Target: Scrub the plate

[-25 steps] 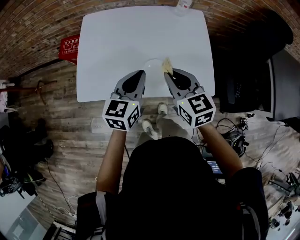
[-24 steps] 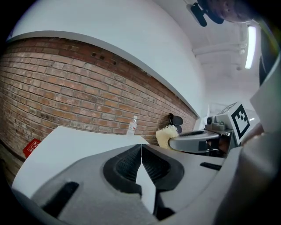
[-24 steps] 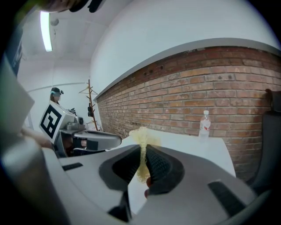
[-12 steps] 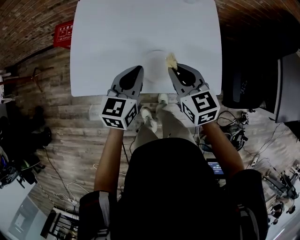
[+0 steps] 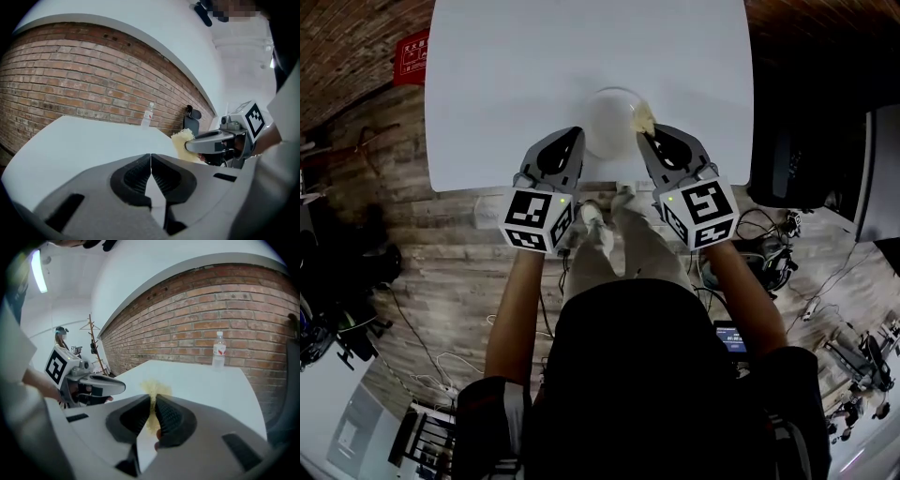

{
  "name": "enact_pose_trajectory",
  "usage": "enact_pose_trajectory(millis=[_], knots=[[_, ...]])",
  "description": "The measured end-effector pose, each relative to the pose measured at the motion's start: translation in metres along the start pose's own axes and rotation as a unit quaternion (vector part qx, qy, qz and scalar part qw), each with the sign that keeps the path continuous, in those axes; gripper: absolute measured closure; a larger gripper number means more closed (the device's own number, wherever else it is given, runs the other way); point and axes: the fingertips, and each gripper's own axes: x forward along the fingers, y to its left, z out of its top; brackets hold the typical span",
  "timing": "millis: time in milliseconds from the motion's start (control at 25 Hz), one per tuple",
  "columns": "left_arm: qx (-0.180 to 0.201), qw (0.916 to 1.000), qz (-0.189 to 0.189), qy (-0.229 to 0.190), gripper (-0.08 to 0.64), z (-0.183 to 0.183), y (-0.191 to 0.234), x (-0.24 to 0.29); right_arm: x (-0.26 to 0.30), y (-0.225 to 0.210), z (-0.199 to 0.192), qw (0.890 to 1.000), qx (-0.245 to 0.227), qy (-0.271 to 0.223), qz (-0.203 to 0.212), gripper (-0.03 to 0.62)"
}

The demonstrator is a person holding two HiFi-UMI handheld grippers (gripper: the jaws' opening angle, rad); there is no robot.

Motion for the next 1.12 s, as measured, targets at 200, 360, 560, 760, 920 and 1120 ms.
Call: enact_pose_trajectory(millis=[200, 360, 560, 760, 920, 1120], knots=[[0.032, 0.999, -0.019, 0.025, 0.54, -0.017, -0.003, 0.012, 0.004, -0.005, -0.018, 1.0, 0.016, 0.018, 0.002, 0.549], [0.057, 0.9974, -0.04, 0.018, 0.538, -0.02, -0.007, 0.019, 0.007, -0.013, -0.029, 0.999, 0.019, 0.025, 0.001, 0.549], [0.083, 0.9937, -0.068, 0.033, 0.538, -0.028, -0.012, 0.026, 0.01, -0.019, -0.038, 0.999, 0.026, 0.032, 0.004, 0.549], [0.098, 0.9867, -0.108, 0.071, 0.394, -0.041, -0.014, 0.037, 0.015, -0.021, -0.045, 0.999, 0.018, 0.041, 0.012, 0.549], [0.129, 0.9788, -0.125, 0.097, 0.364, -0.048, -0.013, 0.044, 0.017, -0.02, -0.051, 0.998, 0.013, 0.051, 0.019, 0.549], [0.145, 0.9651, -0.162, 0.146, 0.232, -0.069, -0.02, 0.049, 0.016, -0.025, -0.056, 0.998, 0.012, 0.054, 0.013, 0.549]])
